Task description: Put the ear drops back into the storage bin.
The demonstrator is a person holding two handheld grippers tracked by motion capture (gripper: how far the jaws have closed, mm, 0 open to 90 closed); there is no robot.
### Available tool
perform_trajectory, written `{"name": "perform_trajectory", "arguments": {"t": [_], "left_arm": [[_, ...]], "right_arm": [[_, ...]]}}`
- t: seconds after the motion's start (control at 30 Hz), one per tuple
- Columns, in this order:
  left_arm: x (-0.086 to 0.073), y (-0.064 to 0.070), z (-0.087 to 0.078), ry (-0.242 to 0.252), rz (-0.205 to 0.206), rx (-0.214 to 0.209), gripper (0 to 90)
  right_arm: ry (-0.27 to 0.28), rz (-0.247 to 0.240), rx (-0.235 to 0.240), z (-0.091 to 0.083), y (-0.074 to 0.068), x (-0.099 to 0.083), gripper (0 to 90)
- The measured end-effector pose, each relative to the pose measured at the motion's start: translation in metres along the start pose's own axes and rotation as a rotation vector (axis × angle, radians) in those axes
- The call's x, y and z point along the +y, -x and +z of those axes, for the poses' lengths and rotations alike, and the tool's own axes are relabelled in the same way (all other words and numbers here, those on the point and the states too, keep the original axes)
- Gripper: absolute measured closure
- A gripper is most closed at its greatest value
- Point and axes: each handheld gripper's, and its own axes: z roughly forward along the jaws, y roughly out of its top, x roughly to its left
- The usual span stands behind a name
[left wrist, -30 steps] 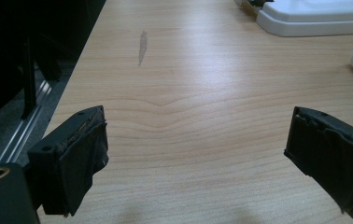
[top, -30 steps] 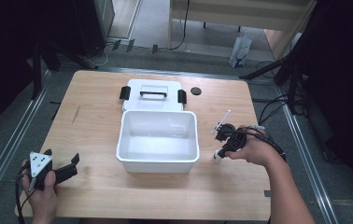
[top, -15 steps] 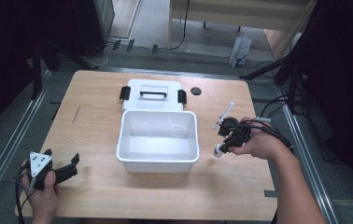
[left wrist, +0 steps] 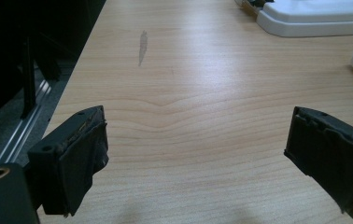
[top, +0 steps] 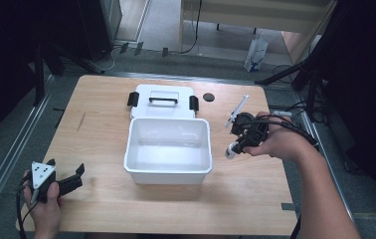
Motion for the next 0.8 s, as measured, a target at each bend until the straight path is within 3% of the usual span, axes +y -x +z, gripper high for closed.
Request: {"name": "perform_trajectory", "arguments": {"t": [0.37,0.8], "left_arm": [[0.000,0.000,0.000,0.002,-0.004,-0.001,6.4],[0.000,0.000,0.000,0.001,-0.002,0.000,6.4]], "right_arm": [[0.011,-0.068,-0.006,-0.022,-0.014,0.026,72.4],[0.018,-0.151,0.002,-0.027,-0.030,0.058,72.4]]}}
